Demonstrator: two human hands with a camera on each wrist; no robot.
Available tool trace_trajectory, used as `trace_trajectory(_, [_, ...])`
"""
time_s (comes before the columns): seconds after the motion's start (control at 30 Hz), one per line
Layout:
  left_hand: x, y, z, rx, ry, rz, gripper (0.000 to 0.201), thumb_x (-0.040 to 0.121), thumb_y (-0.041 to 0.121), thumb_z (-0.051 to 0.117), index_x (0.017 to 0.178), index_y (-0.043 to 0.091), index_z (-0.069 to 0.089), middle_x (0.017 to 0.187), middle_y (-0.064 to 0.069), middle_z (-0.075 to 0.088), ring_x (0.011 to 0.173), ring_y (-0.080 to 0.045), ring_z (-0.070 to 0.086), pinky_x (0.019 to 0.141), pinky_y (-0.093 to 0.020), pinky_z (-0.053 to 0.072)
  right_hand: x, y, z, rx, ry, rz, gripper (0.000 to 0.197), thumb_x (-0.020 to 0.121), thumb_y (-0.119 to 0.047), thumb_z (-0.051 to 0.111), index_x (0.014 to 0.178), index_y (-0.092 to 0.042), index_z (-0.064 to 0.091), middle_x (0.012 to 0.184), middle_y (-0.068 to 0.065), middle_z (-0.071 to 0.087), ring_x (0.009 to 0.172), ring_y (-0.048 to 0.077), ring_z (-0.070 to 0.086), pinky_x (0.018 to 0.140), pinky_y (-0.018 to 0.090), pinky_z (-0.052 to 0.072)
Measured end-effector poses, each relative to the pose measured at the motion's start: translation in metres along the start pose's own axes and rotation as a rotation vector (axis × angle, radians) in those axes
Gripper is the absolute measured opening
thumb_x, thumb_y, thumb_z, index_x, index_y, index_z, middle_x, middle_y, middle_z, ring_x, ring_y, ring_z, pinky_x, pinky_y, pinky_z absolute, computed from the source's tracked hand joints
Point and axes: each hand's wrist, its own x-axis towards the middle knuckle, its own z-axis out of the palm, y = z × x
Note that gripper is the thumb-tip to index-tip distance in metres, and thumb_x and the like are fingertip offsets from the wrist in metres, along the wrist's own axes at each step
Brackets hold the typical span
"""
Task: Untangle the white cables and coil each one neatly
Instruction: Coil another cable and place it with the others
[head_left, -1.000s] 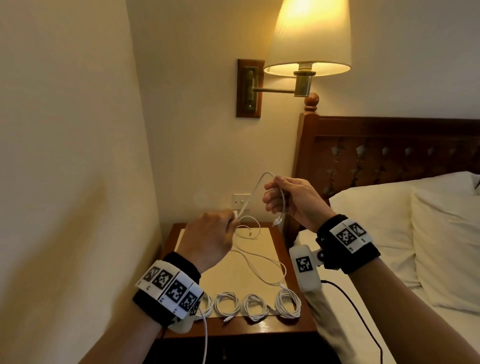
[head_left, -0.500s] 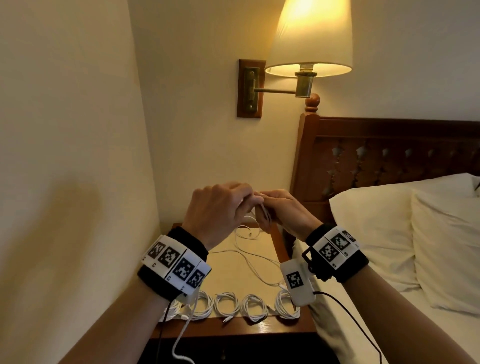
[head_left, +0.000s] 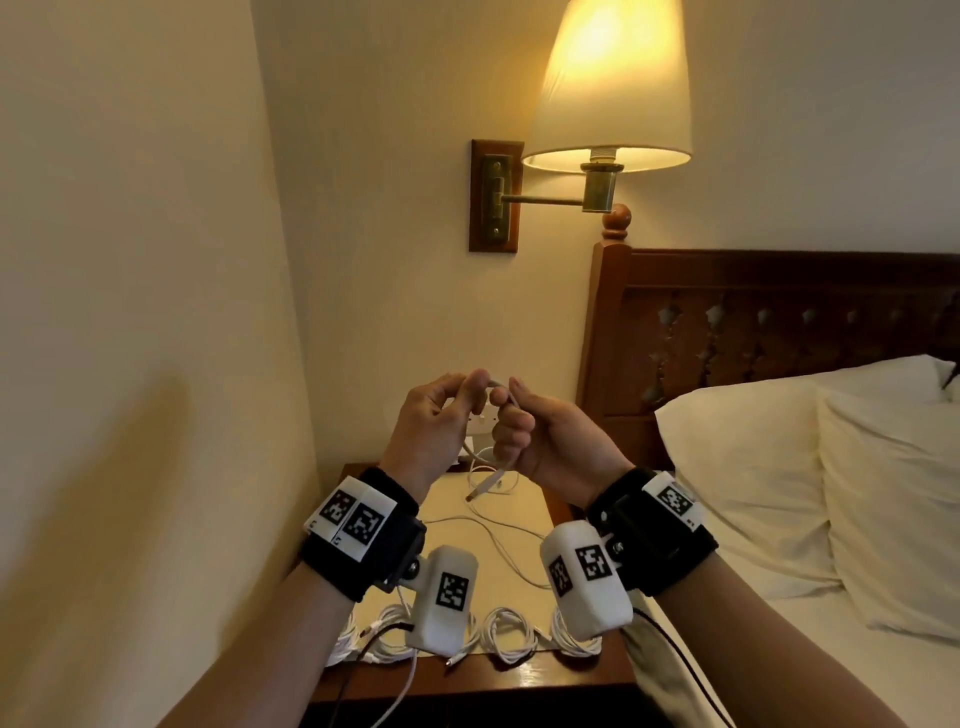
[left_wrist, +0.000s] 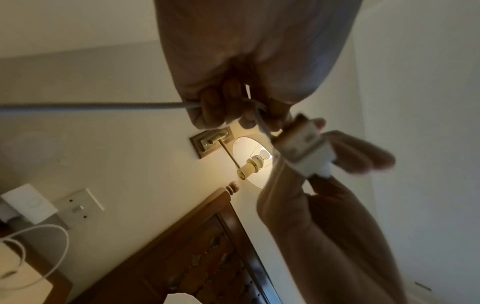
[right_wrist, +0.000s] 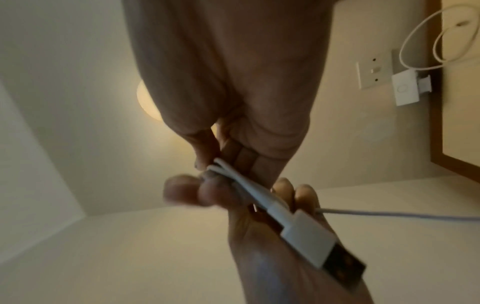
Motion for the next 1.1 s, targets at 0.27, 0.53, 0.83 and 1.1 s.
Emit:
trace_trajectory(0.27, [-0.011,-0.017,-0.017,-0.001,0.033,0.045,0.035,0.085,0.048,0.058,0.065,0.018,0.064,0.047,0.009,0.037,0.046,-0.013,0.030,0.045,-0.024,0.027,-0.008,-0.018,-0.003,0.104,0.014,-0.054,0.025,0.097,-0.024,0.038,0.081,-0.013,0.053,0.057,-0.008,0.014,0.048,0.007,0.010,0.046,0.019,0.017])
trace_trajectory(0.53, [-0.048,-0.093,-0.024,-0.191,0.012,-0.205,0.023,0.092,0.032,0.055,0.089,0.009,0.059,0.056,0.003,0.035,0.047,-0.010,0.027,0.042,-0.023,0.027,-0.016,-0.052,-0.012,0.072,0.042,-0.106,0.028,0.099,-0.022,0.035,0.082,-0.013,0.054,0.047,-0.008,0.029,0.040,0.006,0.018,0.044,0.017,0.022])
trace_trajectory(0.83, [-0.059,-0.004,0.012,0.590,-0.609,0.105,0.042,0.100,0.020,0.041,0.060,0.010,0.042,0.056,-0.001,0.040,0.051,-0.011,0.030,0.053,-0.026,0.024,-0.012,-0.040,-0.003,-0.560,0.205,-0.123,0.033,0.104,-0.024,0.037,0.089,-0.005,0.059,0.069,0.008,0.066,0.060,0.017,0.064,0.060,0.025,0.055])
trace_trajectory(1.1, [-0.041,0.039,-0.007,0.739,-0.250,0.658,0.021,0.100,0.033,0.040,0.079,0.032,0.037,0.060,0.018,0.035,0.045,0.001,0.035,0.050,-0.010,0.019,-0.012,-0.028,-0.002,-0.839,0.189,-0.128,0.038,0.103,-0.027,0.042,0.084,-0.003,0.065,0.066,0.008,0.062,0.056,0.015,0.058,0.056,0.022,0.048])
